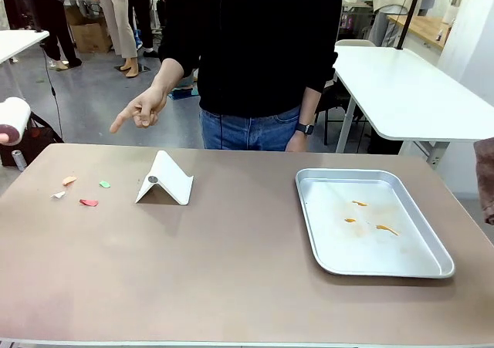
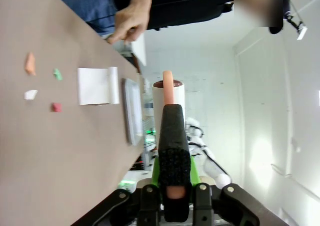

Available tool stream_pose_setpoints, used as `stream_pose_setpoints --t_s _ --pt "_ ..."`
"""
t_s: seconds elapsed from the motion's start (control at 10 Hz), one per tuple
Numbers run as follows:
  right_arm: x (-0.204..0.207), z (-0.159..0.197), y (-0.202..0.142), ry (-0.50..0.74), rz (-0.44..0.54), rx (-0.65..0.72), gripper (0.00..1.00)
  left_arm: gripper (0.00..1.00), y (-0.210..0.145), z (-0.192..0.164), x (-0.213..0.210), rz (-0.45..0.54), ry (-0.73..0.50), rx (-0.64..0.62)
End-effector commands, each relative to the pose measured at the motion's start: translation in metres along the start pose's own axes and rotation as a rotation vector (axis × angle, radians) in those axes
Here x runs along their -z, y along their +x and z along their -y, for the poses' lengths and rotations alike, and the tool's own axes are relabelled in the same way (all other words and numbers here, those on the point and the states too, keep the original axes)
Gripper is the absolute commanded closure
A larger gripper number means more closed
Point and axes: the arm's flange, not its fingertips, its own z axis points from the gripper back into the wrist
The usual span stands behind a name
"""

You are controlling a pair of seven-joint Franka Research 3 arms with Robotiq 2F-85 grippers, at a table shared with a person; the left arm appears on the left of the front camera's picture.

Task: Clean the surface of the table.
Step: If a person points to the right, clean the right side of the table with your right hand, and if they point to the left, clean the left side with your left hand.

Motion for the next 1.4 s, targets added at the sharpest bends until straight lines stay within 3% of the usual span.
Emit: stream_pose_setpoints --t_s 0.0,0.3,0.4,0.7,1.3 --pt "0.0 -0.008 0.001 0.023 0.015 0.008 1.0 0.78 0.002 -0.004 0.004 0.002 0.133 0.066" --pt "0.0 -0.008 0.001 0.023 0.015 0.008 1.0 0.78 0.02 -0.027 0.014 -0.078 0.306 0.107" --pt "0.0 -0.008 0.001 0.023 0.015 0.008 1.0 0.78 0.032 -0.038 0.016 -0.027 0.399 0.135" --pt "0.0 -0.008 0.001 0.023 0.015 0.008 1.0 0.78 0.056 -0.057 0.013 -0.039 0.432 0.033" --pt "0.0 -0.008 0.001 0.023 0.015 0.008 1.0 0.78 0.096 -0.087 -0.002 0.058 0.445 -0.135"
